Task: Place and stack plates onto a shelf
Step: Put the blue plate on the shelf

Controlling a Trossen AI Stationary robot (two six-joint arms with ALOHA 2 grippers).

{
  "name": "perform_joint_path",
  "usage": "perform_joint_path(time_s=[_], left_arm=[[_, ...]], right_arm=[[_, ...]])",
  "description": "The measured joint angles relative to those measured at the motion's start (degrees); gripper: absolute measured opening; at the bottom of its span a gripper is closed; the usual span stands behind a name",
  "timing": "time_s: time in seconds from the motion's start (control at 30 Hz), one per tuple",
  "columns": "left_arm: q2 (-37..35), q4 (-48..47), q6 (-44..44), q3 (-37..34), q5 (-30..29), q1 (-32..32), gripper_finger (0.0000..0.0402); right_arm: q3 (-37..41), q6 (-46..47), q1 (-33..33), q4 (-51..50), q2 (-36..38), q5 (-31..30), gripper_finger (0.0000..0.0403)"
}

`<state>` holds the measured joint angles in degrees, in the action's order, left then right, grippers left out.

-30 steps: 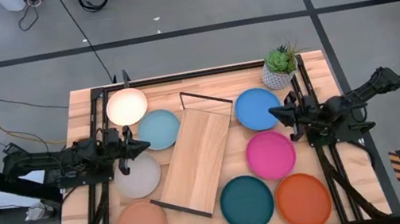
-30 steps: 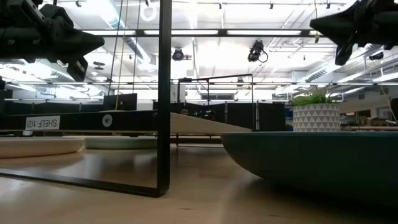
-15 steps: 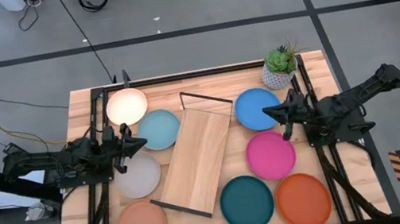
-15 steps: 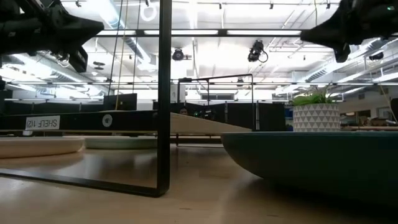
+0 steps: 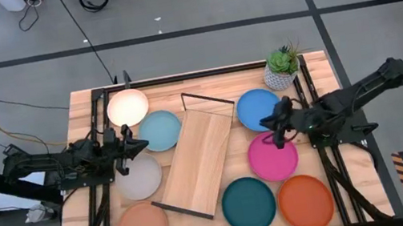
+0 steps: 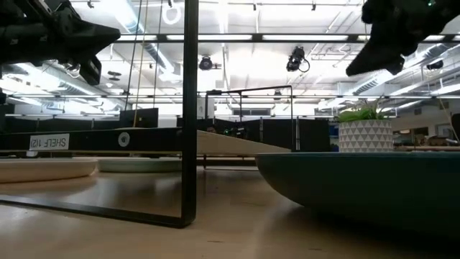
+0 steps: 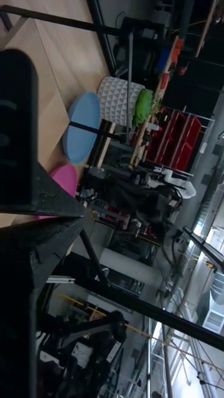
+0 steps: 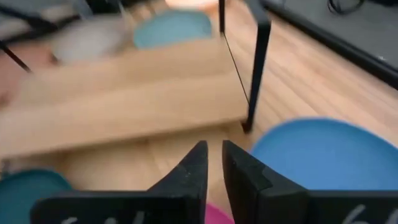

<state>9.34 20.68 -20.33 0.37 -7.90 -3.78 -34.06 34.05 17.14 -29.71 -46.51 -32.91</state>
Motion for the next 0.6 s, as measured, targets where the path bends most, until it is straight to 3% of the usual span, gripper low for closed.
perform_joint_path(time_s=[0.4, 0.6], left_arm=[[0.00, 0.03, 0.04, 0.00, 0.01, 0.00, 0.0020], [0.00, 0.05, 0.06, 0.01, 0.00, 0.01, 0.0020]], right_arm=[[-6.35, -4.16, -7.86, -2.87, -24.69, 5.99, 0.0155], [-11.75, -8.98, -11.04, -6.55, -34.70, 6.11, 0.0173]])
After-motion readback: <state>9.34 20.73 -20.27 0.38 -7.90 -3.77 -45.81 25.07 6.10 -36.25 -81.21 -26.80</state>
